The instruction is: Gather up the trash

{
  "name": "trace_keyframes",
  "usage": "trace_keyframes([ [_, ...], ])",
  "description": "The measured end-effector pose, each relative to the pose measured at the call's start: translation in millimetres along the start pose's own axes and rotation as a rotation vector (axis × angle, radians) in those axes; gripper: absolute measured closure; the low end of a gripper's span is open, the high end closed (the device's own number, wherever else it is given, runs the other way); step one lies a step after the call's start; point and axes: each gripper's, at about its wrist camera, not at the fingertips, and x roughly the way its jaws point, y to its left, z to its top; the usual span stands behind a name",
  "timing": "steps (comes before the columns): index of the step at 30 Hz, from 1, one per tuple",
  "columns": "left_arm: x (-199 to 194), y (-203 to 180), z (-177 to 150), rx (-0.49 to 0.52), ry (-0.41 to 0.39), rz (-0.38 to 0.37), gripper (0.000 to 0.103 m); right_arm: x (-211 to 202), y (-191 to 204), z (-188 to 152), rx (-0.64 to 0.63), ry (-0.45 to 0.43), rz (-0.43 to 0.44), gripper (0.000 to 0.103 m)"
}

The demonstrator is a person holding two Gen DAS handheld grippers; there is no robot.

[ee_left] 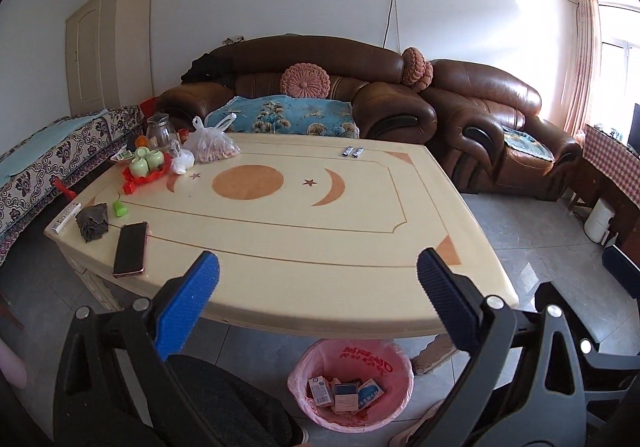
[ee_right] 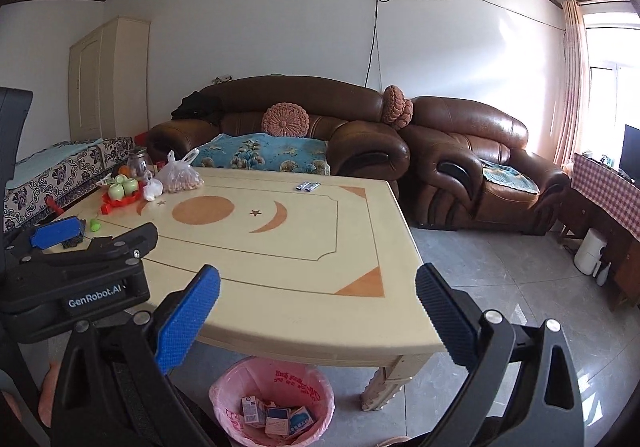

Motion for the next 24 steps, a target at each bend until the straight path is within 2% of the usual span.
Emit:
trace_keyframes([
  [7, -5, -3, -3, 0.016, -0.012, 0.039, 0.006, -4, 2, -2, 0.013, -0.006, 0.003, 0.007],
  [24, -7, -4, -4, 0.033, -0.008, 0.037, 0.006, -15, 3, 0, 0.021, -0.027, -0.005, 0.007],
])
